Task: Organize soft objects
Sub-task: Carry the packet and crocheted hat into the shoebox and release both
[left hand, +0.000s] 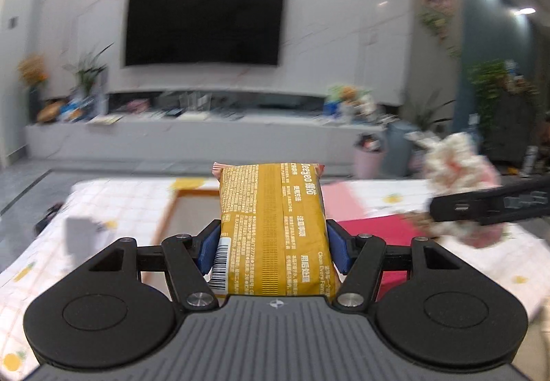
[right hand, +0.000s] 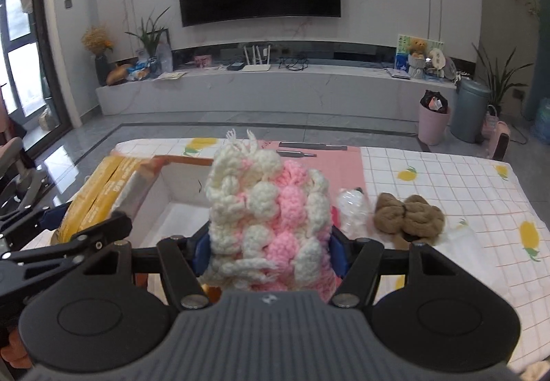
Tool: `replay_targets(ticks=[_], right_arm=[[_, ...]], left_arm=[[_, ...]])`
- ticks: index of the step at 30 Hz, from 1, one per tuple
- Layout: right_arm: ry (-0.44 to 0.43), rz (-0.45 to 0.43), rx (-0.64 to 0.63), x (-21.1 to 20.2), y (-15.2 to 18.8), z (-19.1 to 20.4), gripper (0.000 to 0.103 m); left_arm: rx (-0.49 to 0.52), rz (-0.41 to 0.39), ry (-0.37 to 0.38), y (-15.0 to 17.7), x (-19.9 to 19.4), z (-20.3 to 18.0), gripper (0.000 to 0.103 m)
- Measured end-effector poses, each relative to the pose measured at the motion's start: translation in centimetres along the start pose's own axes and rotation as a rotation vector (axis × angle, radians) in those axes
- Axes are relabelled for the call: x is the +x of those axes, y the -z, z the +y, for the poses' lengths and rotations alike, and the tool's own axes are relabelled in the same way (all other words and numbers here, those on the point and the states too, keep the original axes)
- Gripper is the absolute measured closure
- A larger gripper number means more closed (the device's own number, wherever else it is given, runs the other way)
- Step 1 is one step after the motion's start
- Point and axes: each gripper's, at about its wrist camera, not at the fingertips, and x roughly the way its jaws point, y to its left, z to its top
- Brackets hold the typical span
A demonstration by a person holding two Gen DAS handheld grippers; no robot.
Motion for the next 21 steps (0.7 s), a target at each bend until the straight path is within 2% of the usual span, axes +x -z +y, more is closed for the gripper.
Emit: replay_targets(ticks=[3,7,10,13,14,16,17,18,21], right_arm=[[-0.039,-0.024,0.004,2.2,0.2,1.8,0.039],[-0.062,-0.004,-0.063,5.2,0.7,4.1,0.039],[-0.074,0.012,-0.075,6.9,1.2,4.6,0.039],[-0.078,-0.026,-0.055,7.2,1.8,4.4,0.039],[-0.082,-0.037,-0.062,7.2,2.0,4.4,0.039],[-0.076,-0.041,-0.075,7.2,2.7,4.6,0.039],[-0.077,-0.035,-0.082,7.2,2.9,4.7,0.039],[-0.083,-0.029,-0.089,7.2,3.1,4.6,0.039],[-0.083,-0.011,-0.093,7.5,3.6,4.3,0.039]], left_arm=[[-0.026,0.045,-0.045,0.4,2.3,2.4,0.031],[-0.048,0.115,-0.081,0.9,5.5,4.0,0.031],[-0.037,0.128,-0.099,1.2,6.5,4.4,0.030],[-0.008,0.131,-0.113,1.9,6.1,4.3,0.030],[-0.015,0.126,-0.102,1.7,6.1,4.3,0.030],[-0.036,0.085,-0.111,1.6,5.6,5.1,0.023],[-0.031,0.058,-0.142,1.6,5.8,4.9,0.017],[-0.020,0.033,-0.179,1.5,5.6,4.7,0.007],[0.034,0.015,-0.198,1.4,5.5,3.9,0.007]])
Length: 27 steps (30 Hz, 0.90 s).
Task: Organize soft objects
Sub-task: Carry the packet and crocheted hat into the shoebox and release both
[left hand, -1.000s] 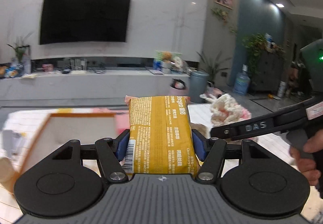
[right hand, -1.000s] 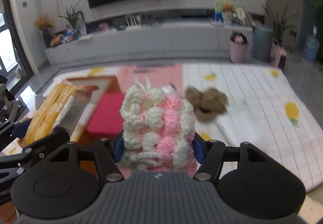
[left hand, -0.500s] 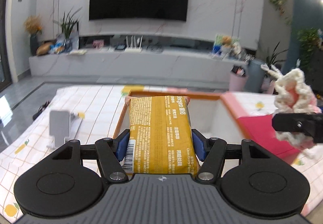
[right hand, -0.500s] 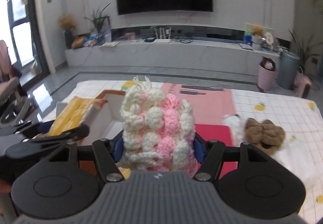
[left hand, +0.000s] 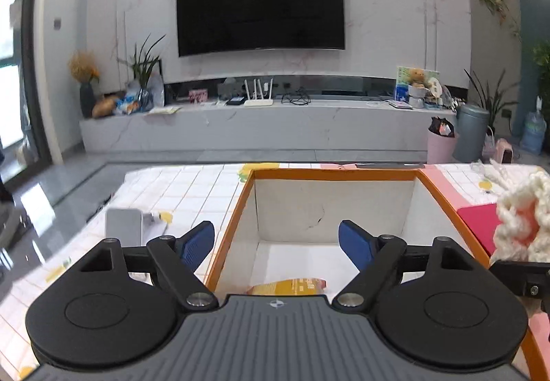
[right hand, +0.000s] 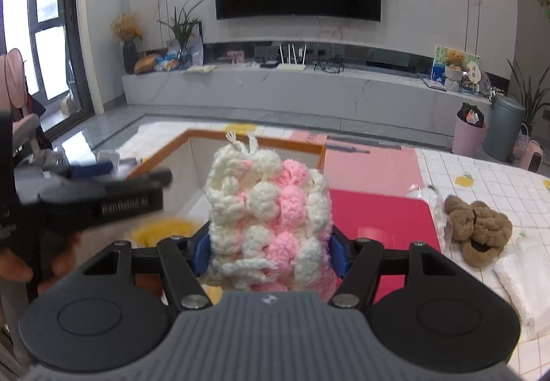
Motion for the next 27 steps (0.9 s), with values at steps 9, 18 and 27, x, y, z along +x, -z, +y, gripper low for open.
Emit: replay_targets(ticks=[9,18,27], right_arm=[[-0.011,0.074,-0.048,0.0,0.4,-0.2,0.039],[-0.076,0.157,-0.196,-1.8,-1.6,0.3,0.039],[-0.130,0.067,-0.550,-2.7,-4.0,1.3,0.038]], left_arm=[[-0.005,0.056,0.013,-0.4,0.0,0.2,0.007],[-0.093,0.115,0.036,-1.0,-0.4,1.5,0.007],[-0.054,0.263,0.040,-1.4,-1.5,1.5,0.007]])
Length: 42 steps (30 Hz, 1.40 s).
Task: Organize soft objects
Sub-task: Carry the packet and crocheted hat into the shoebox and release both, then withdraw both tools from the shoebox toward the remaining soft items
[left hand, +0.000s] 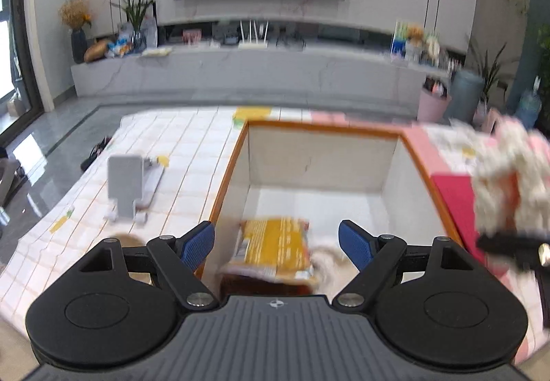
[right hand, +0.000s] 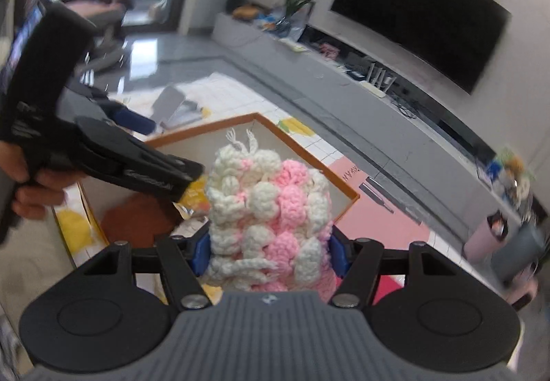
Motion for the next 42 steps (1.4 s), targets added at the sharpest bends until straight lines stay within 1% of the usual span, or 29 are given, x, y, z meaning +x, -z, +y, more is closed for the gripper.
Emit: replay_targets(ticks=[1,3,4,5,7,10,13,16,18,20,23,26,29,32,36,40,41,42], right_arm=[[-0.011,0.005,-0.016,0.3,-0.3,-0.3,0.037],[-0.048,0.015,-0.065,0.8,-0.9,-0.9,0.037],[-0.048,0.023,-0.102,1.0,-1.2,-0.9,0.037],[-0.048,0.038,-0.139,1.3,-1.5,-0.8,0.037],[-0.108,0.100,-0.210,1.9,-1.9,-0.6,0.037],[-0.173,0.122,-0.382,2.5,-1.9,0.6,0.037],[-0.263,0.198,-0.515,3.9,-1.8,1.7,0.038],[-0.331,0.299,-0.600,6.2,-2.0,2.0,0.038],[-0.359,0.356,-0.619,7.4,-1.8,2.2,0.038],[-0.409,0.395,-0.635,8.7,-1.8,2.4,0.038],[-0.478,0.410,-0.686,9.6,-1.6,2.8,0.038],[-0.515,0.429,-0.694,10.3,-1.8,3.0,0.038],[-0.523,0.451,-0.728,11.3,-1.7,3.7,0.036],[-0.522,0.453,-0.765,11.6,-1.3,4.2,0.029],[-0.499,0.450,-0.724,11.7,-1.4,3.8,0.025],[-0.490,0.444,-0.738,11.3,-1.4,3.9,0.020],[-0.496,0.449,-0.737,11.1,-1.5,3.9,0.020],[-0.503,0.454,-0.735,10.8,-1.6,3.8,0.018]], left_arm=[[0.004,0.020,-0.003,0.1,-0.1,0.1,0.007],[-0.016,0.034,-0.016,0.5,-0.3,0.5,0.007],[-0.027,0.044,-0.021,0.7,-0.3,0.7,0.007],[-0.028,0.055,-0.018,1.0,-0.4,0.8,0.007],[-0.023,0.069,-0.015,1.9,-0.5,1.5,0.008],[0.002,0.067,-0.035,3.2,-1.3,2.8,0.008],[-0.025,0.049,-0.038,3.4,-1.3,3.8,0.008],[-0.054,0.071,-0.007,2.8,-0.5,4.3,0.009],[-0.058,0.072,0.020,2.6,-0.2,4.4,0.009],[-0.048,0.055,0.039,2.3,-0.2,4.3,0.009],[-0.021,0.037,0.046,2.1,0.0,4.1,0.009],[-0.018,0.041,0.051,2.1,0.5,4.1,0.009],[-0.040,0.052,0.062,2.1,0.7,4.6,0.010],[-0.045,0.061,0.074,2.1,0.7,4.6,0.010],[-0.033,0.067,0.086,2.2,0.6,4.2,0.010],[-0.024,0.073,0.096,2.3,0.4,3.9,0.010],[-0.024,0.073,0.099,2.3,0.3,3.9,0.010],[-0.024,0.072,0.102,2.2,0.3,3.9,0.010]])
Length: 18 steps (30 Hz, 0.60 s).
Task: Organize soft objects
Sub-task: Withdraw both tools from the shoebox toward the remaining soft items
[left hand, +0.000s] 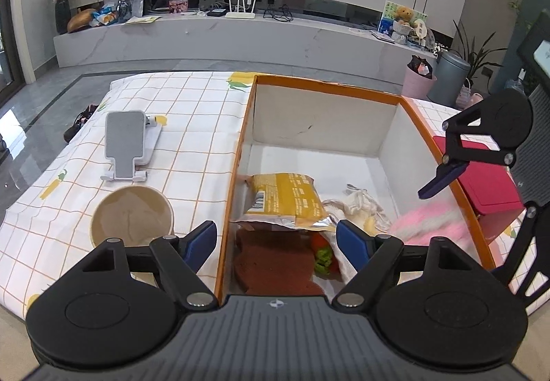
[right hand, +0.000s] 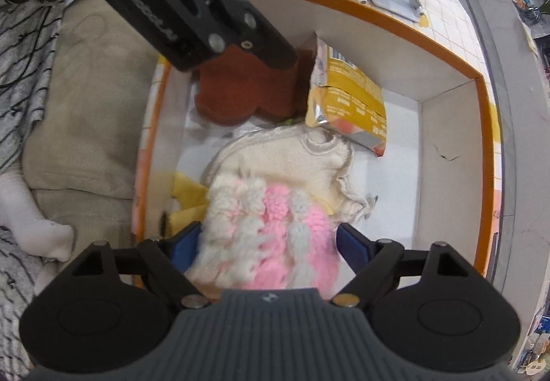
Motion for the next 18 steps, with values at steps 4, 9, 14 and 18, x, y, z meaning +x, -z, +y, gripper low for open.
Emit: replay_targets(ticks=[4,9,14,18], right_arm=[[0.036,0.009,0.025,-1.8,-0.1,-0.2,0.003],[0.089,-0.073,0.116,-4.1,-0.7,-0.9,0.012],[-0.009,0.067,0.128,-1.4,-2.5,0.1,0.084],[0.061,0.254,0.252,2.8,-3.0,-1.6,0.099]], left_arm=[[-0.009,-0.007,0.004,-0.2,-0.4,0.1,0.010],[-0.031,-0.011,0.004,-0.6,-0.8,0.4,0.010],[-0.043,-0.024,-0.005,-0.8,-1.2,0.7,0.010],[-0.047,-0.028,0.001,-0.7,-1.5,0.8,0.010]])
